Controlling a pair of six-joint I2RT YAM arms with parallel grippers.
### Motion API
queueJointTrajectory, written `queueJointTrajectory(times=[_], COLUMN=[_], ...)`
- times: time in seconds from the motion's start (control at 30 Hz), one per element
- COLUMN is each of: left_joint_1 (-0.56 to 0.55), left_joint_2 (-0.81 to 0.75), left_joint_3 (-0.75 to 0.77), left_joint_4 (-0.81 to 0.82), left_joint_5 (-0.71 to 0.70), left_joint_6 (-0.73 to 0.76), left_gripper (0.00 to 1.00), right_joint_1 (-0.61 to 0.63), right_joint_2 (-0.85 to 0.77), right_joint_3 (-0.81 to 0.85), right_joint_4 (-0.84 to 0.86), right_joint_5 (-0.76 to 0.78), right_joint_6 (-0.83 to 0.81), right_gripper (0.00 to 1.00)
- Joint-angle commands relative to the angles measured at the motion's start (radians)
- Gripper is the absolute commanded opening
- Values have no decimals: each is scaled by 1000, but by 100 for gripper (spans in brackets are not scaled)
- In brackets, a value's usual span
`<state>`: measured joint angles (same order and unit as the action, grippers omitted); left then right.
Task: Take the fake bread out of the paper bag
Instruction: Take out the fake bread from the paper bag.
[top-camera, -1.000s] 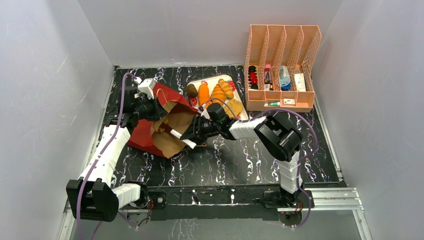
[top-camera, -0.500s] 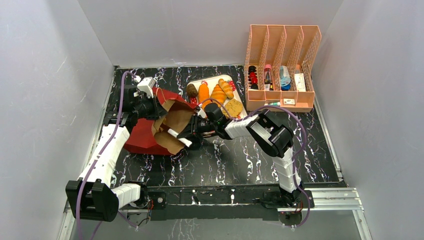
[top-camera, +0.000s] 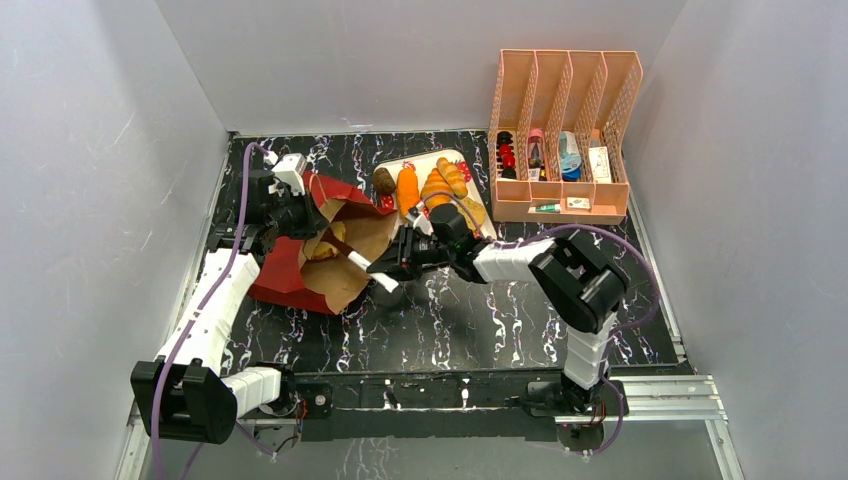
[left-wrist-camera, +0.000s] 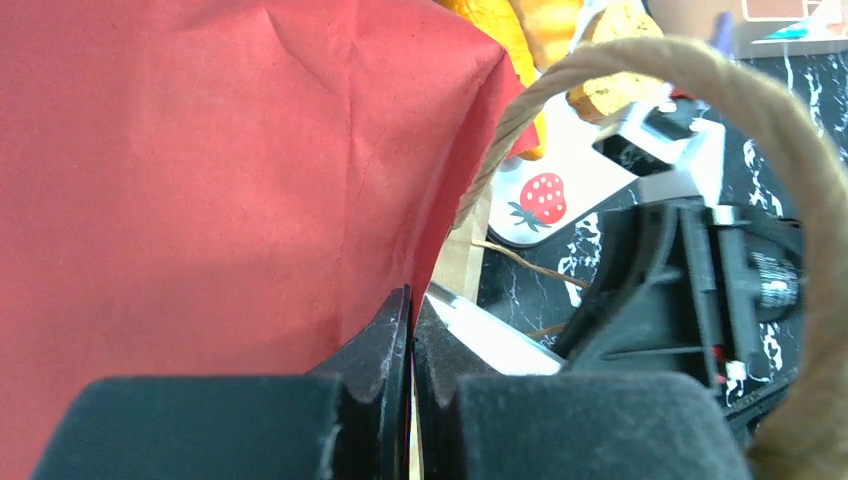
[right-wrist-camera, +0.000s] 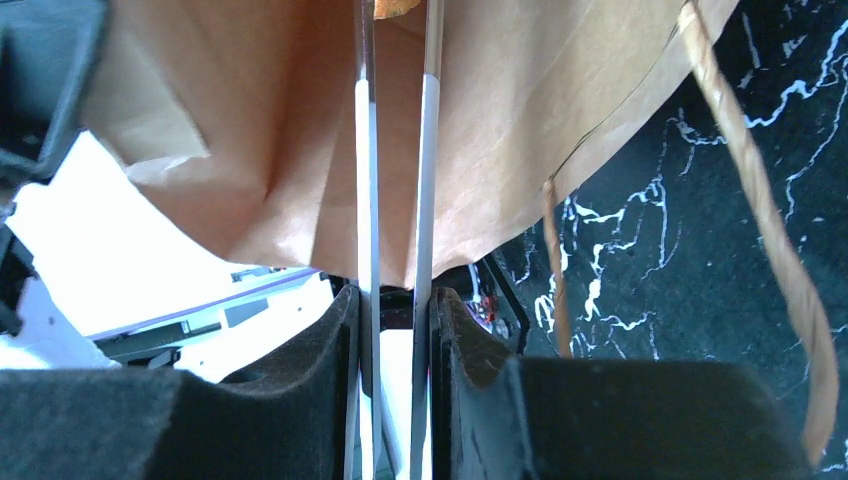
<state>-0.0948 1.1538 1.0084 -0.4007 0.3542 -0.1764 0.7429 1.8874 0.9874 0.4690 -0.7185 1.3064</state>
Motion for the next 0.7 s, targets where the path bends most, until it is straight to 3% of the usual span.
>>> queueJointTrajectory(times=[0.0, 0.67], left_joint_1=[0, 0], left_joint_2=[-31, -87], left_joint_3=[34, 21], left_joint_4=[-14, -31], left_joint_5=[-70, -282], left_joint_6=[-13, -111], left_gripper=[0, 0], right_joint_1=[-15, -45], right_joint_2=[-128, -619], right_joint_3=[-27, -136], right_joint_4=[38, -417], right_joint_5=[27, 139], right_joint_6=[-29, -182], right_gripper=[0, 0])
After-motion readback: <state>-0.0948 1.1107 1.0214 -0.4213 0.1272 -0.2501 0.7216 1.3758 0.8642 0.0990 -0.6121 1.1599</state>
